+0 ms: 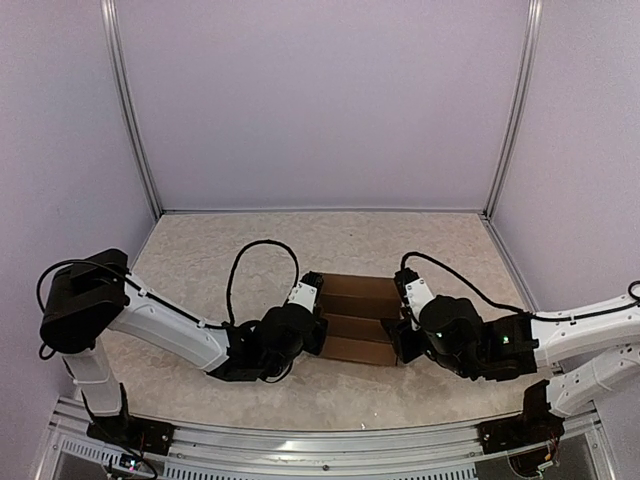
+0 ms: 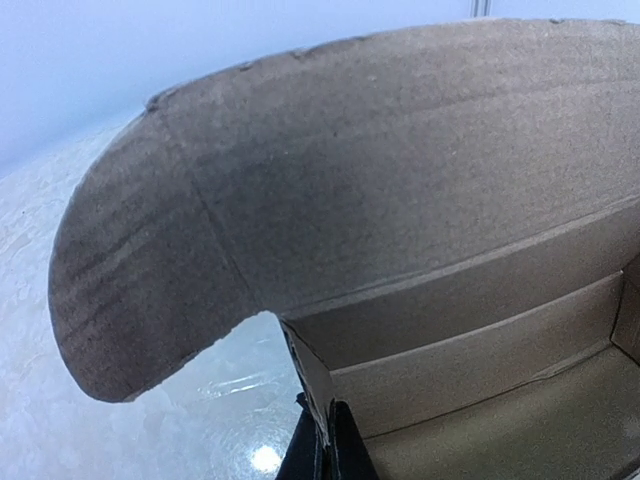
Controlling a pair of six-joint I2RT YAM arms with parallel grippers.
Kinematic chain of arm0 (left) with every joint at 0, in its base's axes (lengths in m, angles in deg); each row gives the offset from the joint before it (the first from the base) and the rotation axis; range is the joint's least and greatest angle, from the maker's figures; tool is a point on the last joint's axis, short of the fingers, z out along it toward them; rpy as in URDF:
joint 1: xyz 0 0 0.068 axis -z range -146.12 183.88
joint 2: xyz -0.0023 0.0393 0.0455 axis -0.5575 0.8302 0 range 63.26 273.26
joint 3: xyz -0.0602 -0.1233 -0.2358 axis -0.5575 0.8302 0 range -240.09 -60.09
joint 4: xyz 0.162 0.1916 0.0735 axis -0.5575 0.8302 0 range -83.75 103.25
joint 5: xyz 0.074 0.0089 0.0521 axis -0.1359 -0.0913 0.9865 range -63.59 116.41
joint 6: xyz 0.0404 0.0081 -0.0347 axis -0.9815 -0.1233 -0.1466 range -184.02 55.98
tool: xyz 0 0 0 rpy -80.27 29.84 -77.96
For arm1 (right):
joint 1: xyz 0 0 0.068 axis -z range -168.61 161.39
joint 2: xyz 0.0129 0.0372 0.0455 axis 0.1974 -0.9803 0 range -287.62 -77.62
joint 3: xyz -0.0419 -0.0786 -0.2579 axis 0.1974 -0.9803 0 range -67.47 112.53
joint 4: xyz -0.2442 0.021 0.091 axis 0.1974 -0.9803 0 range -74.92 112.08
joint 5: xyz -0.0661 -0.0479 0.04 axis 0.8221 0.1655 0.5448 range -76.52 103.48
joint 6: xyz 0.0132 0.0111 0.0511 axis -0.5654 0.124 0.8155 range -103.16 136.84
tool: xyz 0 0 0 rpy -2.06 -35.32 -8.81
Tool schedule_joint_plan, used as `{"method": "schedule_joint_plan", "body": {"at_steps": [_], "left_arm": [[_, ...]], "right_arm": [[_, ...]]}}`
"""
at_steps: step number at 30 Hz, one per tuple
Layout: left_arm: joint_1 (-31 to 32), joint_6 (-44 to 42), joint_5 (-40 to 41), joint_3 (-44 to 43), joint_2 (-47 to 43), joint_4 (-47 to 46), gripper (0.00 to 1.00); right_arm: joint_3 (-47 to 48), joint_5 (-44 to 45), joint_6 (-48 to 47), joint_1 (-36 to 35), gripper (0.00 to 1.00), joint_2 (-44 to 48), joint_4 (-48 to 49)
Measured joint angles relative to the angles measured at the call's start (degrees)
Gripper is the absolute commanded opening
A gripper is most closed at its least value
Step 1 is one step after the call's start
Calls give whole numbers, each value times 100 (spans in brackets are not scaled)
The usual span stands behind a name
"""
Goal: Fold the paper box
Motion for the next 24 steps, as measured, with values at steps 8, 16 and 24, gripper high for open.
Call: {"method": "schedule_joint_plan", "body": {"at_steps": [8,16,24], "left_arm": [[20,-59,192,-76,485,-881,0],[37,-42,409,-116,833,-1499,0],[74,2,577,-188,1102,-1899,0]], "right_arm": [[-142,116,68,0,47,898,-645],[-142,129,-179,0,45,1563,-839],[562,160,-710,0,29,1224,-876]]}}
